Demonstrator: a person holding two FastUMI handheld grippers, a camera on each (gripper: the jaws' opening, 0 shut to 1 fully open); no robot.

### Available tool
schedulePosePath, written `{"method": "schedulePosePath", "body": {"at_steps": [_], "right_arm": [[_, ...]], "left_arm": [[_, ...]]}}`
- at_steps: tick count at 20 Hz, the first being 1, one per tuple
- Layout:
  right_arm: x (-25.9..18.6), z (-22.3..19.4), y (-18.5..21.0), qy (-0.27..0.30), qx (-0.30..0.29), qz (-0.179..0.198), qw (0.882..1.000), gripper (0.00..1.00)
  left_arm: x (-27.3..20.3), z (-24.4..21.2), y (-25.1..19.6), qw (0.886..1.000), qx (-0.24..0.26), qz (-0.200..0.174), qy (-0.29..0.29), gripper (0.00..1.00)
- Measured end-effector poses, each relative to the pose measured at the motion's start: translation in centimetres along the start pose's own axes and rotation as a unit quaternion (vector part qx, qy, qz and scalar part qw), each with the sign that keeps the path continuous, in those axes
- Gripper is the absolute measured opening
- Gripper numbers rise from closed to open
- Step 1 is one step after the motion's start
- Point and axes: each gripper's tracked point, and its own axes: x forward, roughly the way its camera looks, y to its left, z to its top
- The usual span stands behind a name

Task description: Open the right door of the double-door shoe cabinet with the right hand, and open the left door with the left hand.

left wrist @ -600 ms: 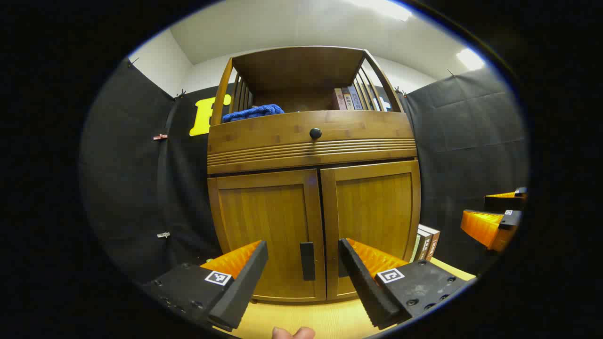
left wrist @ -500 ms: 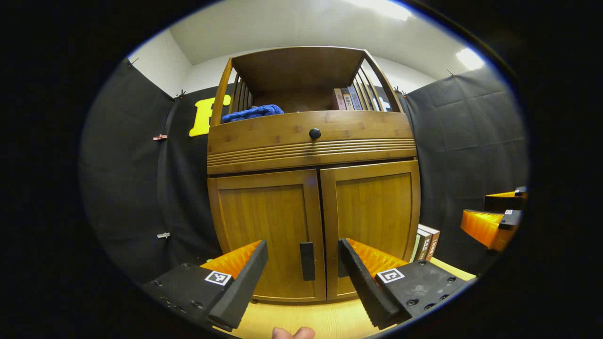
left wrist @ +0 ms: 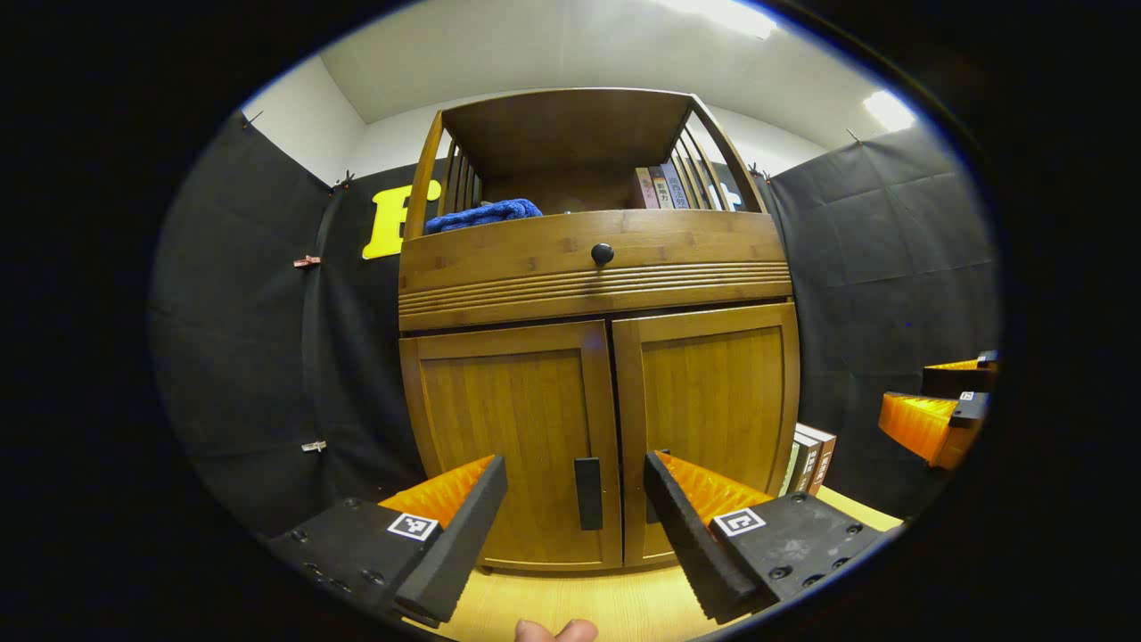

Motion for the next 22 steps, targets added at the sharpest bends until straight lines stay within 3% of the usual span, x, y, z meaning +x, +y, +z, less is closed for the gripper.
{"method": "schedulePosePath", "body": {"at_steps": [1, 4, 11, 13, 14, 22], "right_arm": [[0.0, 0.0, 0.0, 0.0, -0.001, -0.001, 1.0, 0.95], [0.1, 0.0, 0.0, 0.002, -0.001, -0.002, 1.0, 0.97], [0.5, -0.8, 0.7, 0.004, -0.001, 0.01, 1.0, 0.97], [0.8, -1.2, 2.0, 0.007, 0.004, 0.016, 1.0, 0.96], [1.2, -1.4, 2.8, 0.009, 0.011, 0.02, 1.0, 0.96], [7.6, -6.9, 6.5, 0.05, 0.041, 0.039, 0.997, 0.98]], "left_arm": [[0.0, -0.1, 0.0, 1.0, 0.001, -0.001, 0.0, 0.92], [0.0, 0.2, 0.0, 1.0, 0.004, -0.001, -0.003, 0.96], [0.0, 0.2, 0.2, 1.0, 0.004, 0.002, -0.006, 0.92], [0.0, 0.0, 0.1, 1.0, 0.002, -0.001, -0.004, 0.97], [0.1, 0.1, 0.1, 1.0, 0.002, -0.001, -0.003, 0.92], [0.1, -0.3, 0.1, 1.0, 0.004, 0.001, 0.01, 0.93]]}}
